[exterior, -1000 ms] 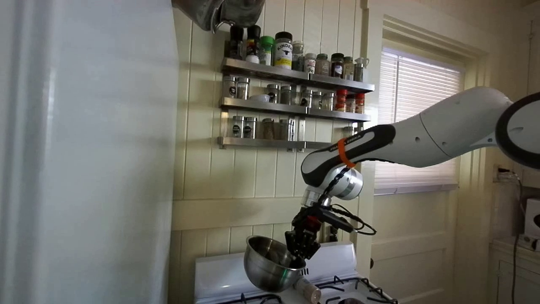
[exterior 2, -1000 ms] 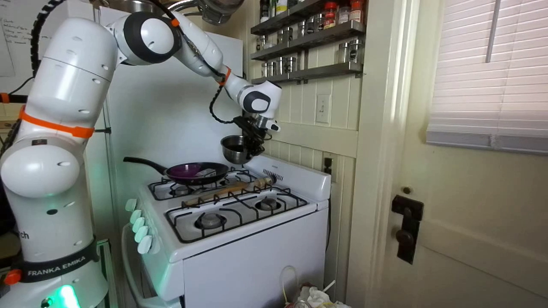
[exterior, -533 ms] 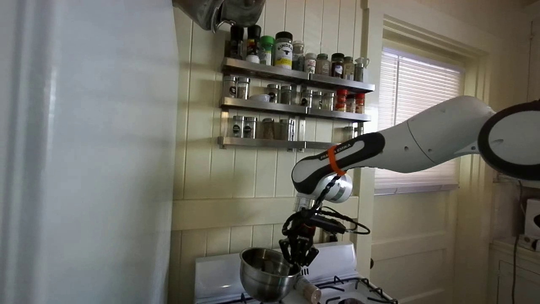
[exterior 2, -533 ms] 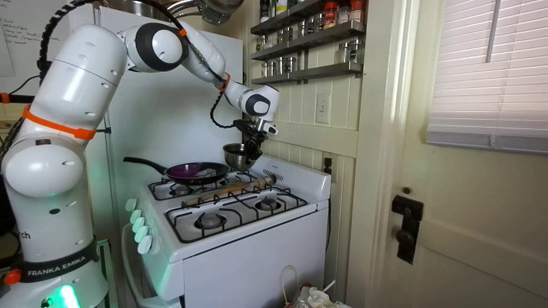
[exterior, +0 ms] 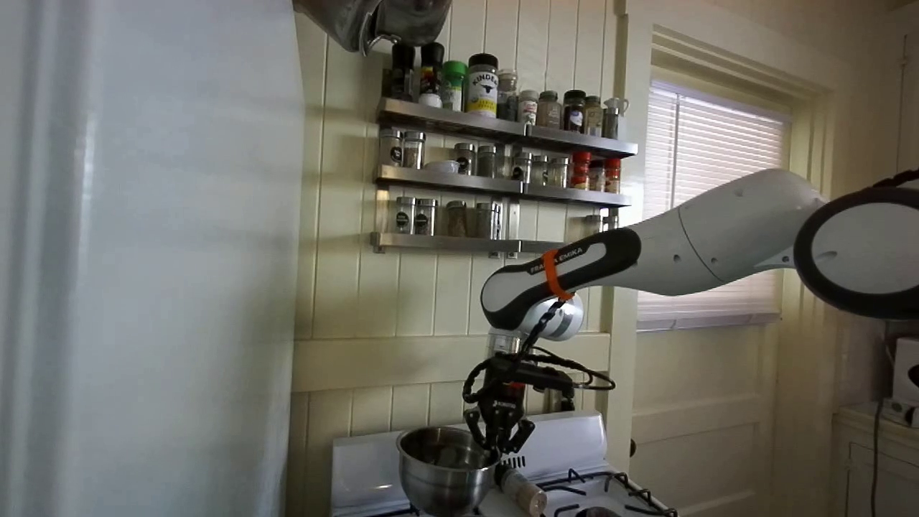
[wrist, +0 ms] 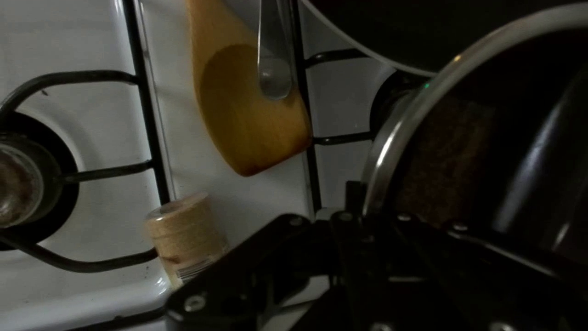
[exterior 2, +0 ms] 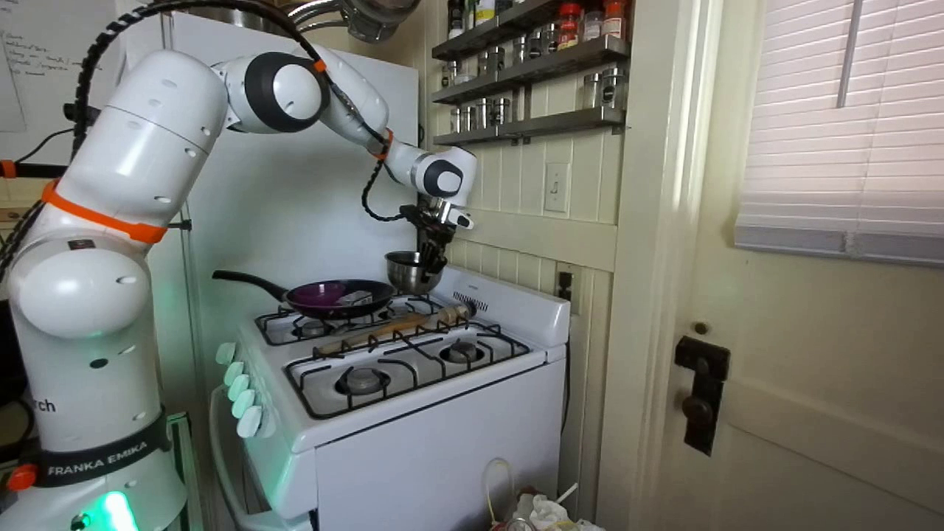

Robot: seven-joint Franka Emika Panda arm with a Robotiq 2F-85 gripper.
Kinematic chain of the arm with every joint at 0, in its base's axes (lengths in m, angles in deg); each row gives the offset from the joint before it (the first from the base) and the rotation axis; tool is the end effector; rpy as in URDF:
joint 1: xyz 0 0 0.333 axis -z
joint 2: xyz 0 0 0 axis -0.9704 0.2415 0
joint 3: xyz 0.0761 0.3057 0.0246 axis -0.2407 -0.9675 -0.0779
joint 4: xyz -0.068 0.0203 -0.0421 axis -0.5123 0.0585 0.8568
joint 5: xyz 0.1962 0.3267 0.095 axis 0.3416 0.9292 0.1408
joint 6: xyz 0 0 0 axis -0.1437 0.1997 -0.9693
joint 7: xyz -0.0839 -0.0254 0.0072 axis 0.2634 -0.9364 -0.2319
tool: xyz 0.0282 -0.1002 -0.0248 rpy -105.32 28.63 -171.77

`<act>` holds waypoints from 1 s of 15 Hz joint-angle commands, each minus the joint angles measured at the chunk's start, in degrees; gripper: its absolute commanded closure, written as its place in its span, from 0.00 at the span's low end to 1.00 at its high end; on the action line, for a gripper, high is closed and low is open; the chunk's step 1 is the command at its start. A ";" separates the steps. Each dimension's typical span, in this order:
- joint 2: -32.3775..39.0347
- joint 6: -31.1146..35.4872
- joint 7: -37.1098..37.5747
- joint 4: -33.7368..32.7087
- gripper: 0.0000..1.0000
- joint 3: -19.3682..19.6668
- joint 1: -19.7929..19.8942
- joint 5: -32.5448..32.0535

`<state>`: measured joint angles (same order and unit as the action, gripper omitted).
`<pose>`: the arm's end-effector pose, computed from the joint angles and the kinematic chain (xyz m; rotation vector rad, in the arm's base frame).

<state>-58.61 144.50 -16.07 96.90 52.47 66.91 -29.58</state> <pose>0.6432 0.1885 0.3650 -2.9191 0.1955 0.2964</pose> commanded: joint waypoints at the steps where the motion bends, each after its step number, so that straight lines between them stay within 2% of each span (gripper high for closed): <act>1: 1.95 -0.69 1.93 -3.12 0.98 1.10 -0.90 -0.90; 8: 5.58 -0.15 1.15 -6.37 0.98 1.43 -1.31 -1.50; 9: 5.71 -0.04 1.19 -6.67 0.69 1.33 -1.32 -1.20; 10: 5.72 -0.08 1.15 -6.75 0.68 1.28 -1.30 -1.00; 11: 5.60 0.14 1.22 -6.91 0.61 1.26 -1.38 -0.97; 15: 3.89 0.15 1.76 -6.28 0.31 1.37 -1.56 -0.96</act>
<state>-54.02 144.54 -15.30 90.68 53.35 66.08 -30.18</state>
